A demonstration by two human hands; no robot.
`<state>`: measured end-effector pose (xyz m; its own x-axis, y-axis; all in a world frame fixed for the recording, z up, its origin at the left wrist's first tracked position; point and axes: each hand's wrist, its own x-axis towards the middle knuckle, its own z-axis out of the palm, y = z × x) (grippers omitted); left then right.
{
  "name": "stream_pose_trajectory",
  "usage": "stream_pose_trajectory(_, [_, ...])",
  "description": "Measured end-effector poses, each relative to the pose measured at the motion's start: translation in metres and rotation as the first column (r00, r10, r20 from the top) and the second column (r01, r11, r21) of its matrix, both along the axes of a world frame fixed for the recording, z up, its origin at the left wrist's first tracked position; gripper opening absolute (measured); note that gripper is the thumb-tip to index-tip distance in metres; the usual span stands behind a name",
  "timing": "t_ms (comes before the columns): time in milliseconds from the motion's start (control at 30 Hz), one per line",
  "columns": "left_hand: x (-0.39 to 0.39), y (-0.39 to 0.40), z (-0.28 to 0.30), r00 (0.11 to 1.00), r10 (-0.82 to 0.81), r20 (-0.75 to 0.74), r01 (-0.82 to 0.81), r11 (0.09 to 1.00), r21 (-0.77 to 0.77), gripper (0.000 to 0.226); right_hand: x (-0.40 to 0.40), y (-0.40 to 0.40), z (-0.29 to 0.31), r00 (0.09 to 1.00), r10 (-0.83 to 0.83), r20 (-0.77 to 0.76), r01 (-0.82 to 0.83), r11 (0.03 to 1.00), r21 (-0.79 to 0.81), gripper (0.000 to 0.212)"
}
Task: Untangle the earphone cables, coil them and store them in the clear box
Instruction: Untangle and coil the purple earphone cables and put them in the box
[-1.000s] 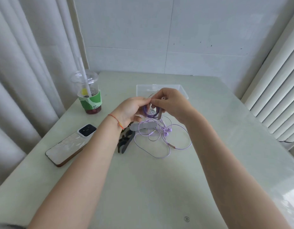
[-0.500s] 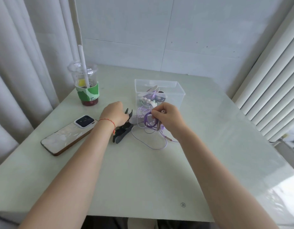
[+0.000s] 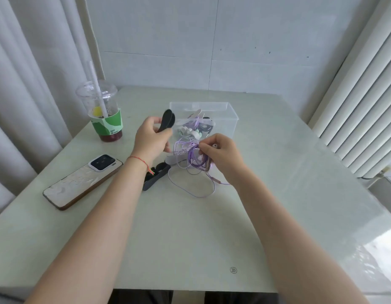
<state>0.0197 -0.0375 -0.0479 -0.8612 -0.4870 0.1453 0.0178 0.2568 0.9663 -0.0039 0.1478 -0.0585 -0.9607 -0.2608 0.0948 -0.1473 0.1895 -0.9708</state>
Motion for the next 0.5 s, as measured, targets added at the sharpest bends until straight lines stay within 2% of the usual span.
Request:
stream_pose_trajectory(67, [0.001,0.018,0.011,0.992,-0.104,-0.076,0.117,0.974,0.194,0.032,-0.001,0.004,0.003,1.000,-0.006,0.000,0.006,1.000,-0.028,0.008])
stream_pose_trajectory(133, [0.004,0.036,0.012,0.979,-0.183,-0.087,0.202,0.921,0.333,0.035,0.000,0.008,0.006,1.000,-0.009,-0.005,0.008,0.999,-0.039,0.010])
stream_pose_trajectory(200, [0.005,0.044,0.006,0.963,-0.258,-0.078,0.264,0.847,0.461,0.030,0.000,0.013,0.007,1.000,0.001,-0.009,-0.001,0.999,-0.039,0.010])
stream_pose_trajectory(300, [0.008,0.036,0.000,0.915,-0.396,-0.072,0.365,0.739,0.567,0.011,-0.001,0.018,0.010,0.997,0.077,-0.018,-0.077,0.996,-0.034,0.010])
stream_pose_trajectory(400, [0.011,0.024,0.003,0.876,-0.462,-0.136,0.414,0.577,0.704,0.029,-0.001,0.020,0.015,0.992,0.124,-0.026,-0.126,0.990,-0.060,0.010])
stream_pose_trajectory(433, [0.012,0.024,0.003,0.883,-0.443,-0.156,0.410,0.567,0.715,0.030,0.000,0.021,0.016,0.990,0.134,-0.032,-0.136,0.988,-0.073,0.010])
stream_pose_trajectory(500, [0.013,0.028,0.002,0.908,-0.394,-0.143,0.387,0.657,0.647,0.026,0.001,0.022,0.020,0.986,0.162,-0.046,-0.166,0.981,-0.102,0.011])
